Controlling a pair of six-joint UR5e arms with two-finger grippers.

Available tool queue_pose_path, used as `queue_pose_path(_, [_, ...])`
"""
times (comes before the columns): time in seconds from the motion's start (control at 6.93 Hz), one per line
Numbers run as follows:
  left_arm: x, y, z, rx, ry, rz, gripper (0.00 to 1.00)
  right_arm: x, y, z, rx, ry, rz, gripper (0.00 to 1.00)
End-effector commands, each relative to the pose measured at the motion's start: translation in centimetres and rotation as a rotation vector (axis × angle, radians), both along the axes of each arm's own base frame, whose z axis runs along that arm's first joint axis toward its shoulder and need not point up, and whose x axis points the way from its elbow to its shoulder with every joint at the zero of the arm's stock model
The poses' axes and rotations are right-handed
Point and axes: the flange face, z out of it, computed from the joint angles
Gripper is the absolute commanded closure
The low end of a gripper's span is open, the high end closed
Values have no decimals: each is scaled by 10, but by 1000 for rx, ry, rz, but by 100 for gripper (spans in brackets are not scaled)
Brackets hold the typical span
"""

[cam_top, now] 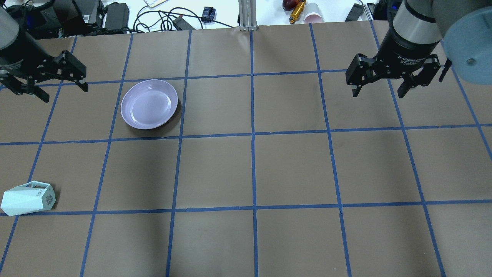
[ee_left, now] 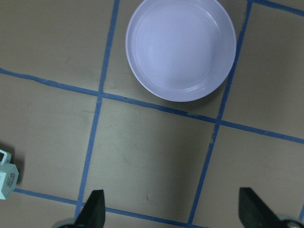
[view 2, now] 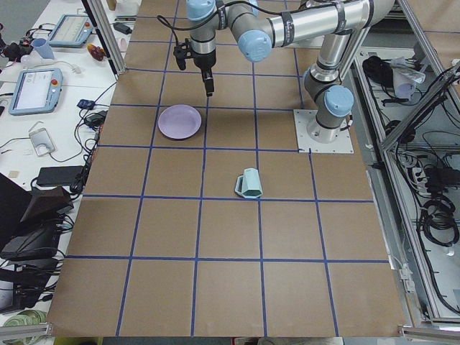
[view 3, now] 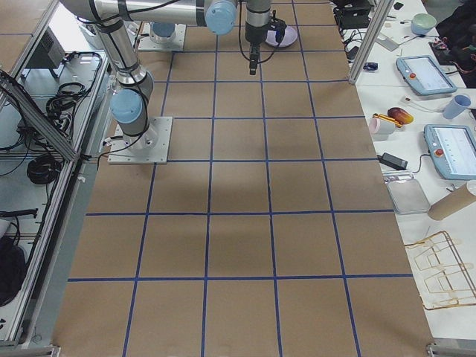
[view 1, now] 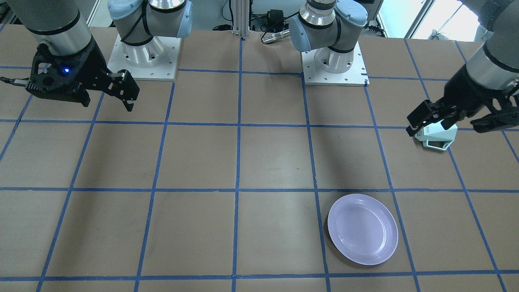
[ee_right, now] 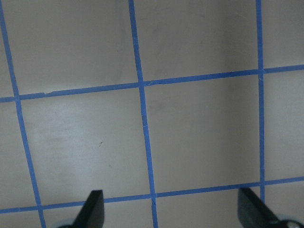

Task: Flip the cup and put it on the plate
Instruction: 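Lower the left gripper over the teal mug lying on its side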

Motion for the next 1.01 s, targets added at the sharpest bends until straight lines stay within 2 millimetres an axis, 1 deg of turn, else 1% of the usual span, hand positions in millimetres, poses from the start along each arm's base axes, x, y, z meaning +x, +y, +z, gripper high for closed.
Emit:
queue_pose_path(0.0, [83,13,-11,-11,62,-24,0,0,0,0,0,0,0,0])
queue_pose_path(0.14, [132,28,-20,-10,78,-23,0,0,0,0,0,2,0,0])
queue_pose_path(0.29, [168,42,-27,-8,90,-29,0,0,0,0,0,2,0,0])
queue_pose_path(0.43, [194,50,-39,0,104,-41,0,0,0,0,0,2,0,0])
queue_pose_path(0.58, [215,58,-50,6,121,-79,0,0,0,0,0,2,0,0])
queue_pose_path(0.72, [243,76,-64,17,148,-61,0,0,0,0,0,2,0,0])
queue_pose_path(0.87, [269,92,-83,19,188,-73,0,0,0,0,0,2,0,0])
